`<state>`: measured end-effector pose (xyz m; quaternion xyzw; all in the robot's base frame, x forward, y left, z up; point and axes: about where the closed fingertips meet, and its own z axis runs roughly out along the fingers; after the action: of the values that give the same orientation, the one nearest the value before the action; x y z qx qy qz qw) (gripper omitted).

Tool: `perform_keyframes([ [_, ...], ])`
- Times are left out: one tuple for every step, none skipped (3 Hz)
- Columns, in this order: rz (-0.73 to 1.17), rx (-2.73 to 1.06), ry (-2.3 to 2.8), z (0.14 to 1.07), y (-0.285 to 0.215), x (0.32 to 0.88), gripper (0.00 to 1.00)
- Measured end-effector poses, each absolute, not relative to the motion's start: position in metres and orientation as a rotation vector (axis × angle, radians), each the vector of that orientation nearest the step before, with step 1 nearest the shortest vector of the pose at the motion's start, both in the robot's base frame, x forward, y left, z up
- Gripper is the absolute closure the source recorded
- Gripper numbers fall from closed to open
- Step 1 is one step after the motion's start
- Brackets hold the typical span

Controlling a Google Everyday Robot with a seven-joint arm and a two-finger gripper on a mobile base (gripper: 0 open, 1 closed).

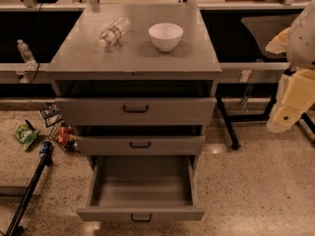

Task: Place water bottle into bottom drawer

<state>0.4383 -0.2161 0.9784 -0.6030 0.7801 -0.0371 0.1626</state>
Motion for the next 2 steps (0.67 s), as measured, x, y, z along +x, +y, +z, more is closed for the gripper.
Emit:
perform_keyframes([
  [-0.106, -1.720, 2.226, 0.978, -0.216, 0.438, 0.00],
  [-0.123, -1.818, 2.139, 0.977, -0.196, 0.456, 0.00],
])
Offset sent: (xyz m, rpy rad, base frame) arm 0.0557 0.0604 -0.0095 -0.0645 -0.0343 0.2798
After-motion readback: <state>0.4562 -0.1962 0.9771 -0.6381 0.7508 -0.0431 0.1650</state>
